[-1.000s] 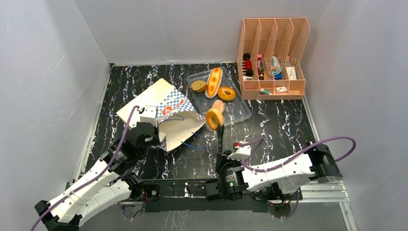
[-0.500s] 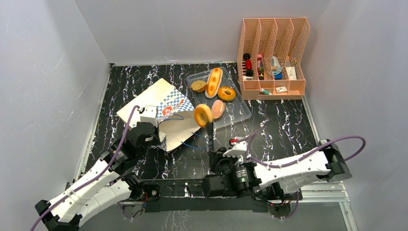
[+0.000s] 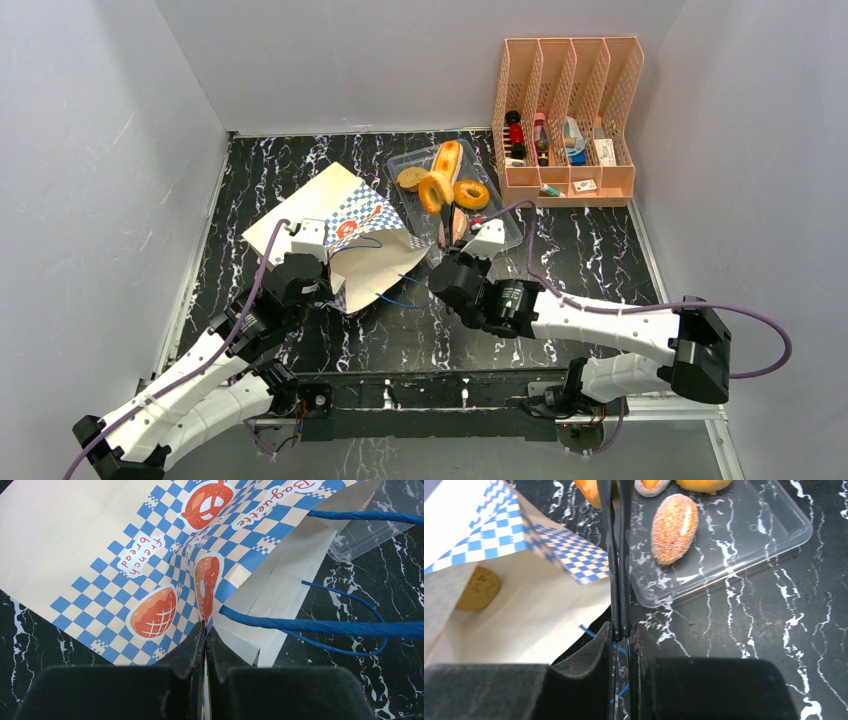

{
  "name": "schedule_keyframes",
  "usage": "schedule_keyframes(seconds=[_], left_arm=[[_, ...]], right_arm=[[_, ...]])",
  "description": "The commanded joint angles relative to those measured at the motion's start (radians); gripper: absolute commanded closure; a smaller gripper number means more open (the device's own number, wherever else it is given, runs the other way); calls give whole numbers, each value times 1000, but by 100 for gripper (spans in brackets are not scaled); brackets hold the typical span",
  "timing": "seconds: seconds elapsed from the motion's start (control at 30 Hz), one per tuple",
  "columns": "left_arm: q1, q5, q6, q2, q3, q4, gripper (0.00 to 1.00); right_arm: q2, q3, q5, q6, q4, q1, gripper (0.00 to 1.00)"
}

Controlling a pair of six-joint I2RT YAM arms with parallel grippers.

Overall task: Take the fake bread out of the paper bag
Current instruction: Place the fake bread in the container.

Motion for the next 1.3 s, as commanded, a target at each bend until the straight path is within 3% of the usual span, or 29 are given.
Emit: schedule_keyframes(seconds=[0.0,0.27,0.67,0.77,0.87,0.93,1.27], left_arm=[[-1,-24,2,3,-7,23,100],[-1,-19,3,-3,-9,24,100],[-1,-19,3,-9,-10,27,100],[-1,-18,4,-11,-10,31,100],[-1,-8,7,-2,-15,46,100],[-1,-5,7,-1,-17,48,100],[0,-5,7,-5,-18,48,100]], right_arm=[[-9,-22,-64,-91,112,-91,100],[42,-71,-193,-151,207,-254,100],[208,27,-314,-200,274,-365,100],[218,27,-344,-199,294,-391,95],[221,21,-383,-201,316,-412,71],[221,14,-406,-196,327,-424,67],[138,-9,-412,-187,319,-439,67]])
